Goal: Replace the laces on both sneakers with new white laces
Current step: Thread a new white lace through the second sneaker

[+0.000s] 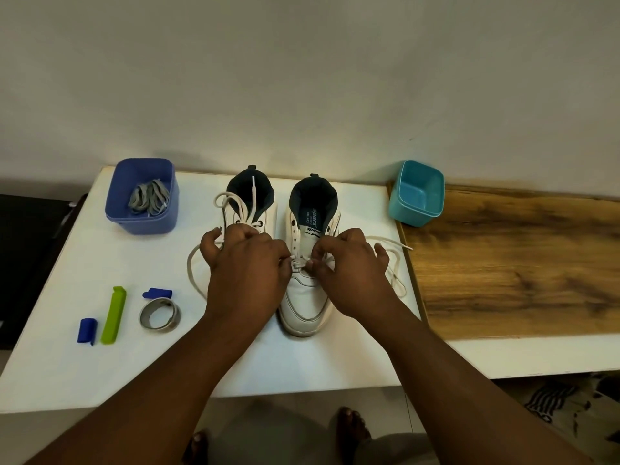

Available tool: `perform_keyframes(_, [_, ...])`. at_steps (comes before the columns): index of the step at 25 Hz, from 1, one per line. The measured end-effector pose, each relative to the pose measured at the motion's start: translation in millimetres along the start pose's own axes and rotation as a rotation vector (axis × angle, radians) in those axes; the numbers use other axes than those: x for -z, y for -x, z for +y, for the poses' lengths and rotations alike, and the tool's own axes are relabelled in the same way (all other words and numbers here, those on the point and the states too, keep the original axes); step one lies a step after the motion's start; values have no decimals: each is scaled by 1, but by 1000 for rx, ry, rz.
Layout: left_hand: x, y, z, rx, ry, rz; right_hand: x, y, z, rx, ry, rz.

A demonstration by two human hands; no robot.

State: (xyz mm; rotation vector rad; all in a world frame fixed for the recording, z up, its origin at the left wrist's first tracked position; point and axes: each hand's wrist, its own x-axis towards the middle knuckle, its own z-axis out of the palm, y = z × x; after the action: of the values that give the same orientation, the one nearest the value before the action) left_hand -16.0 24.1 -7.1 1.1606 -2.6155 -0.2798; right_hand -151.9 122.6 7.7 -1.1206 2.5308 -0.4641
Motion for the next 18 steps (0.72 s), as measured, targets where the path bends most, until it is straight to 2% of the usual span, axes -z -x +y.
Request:
perform_keyframes(4, [3,-1,3,56,-64,-29,-3,0,0,26,41,11])
perform_keyframes(8, [-1,3,9,3,-56,-52,-6,0,2,51,69,46])
perform_keyframes(13, [5,-5,2,26,-38,-8,-4,2,4,111,155,66])
perform_keyframes(18, [15,-6,3,45,-3,-18,2,3,-1,56,212,80])
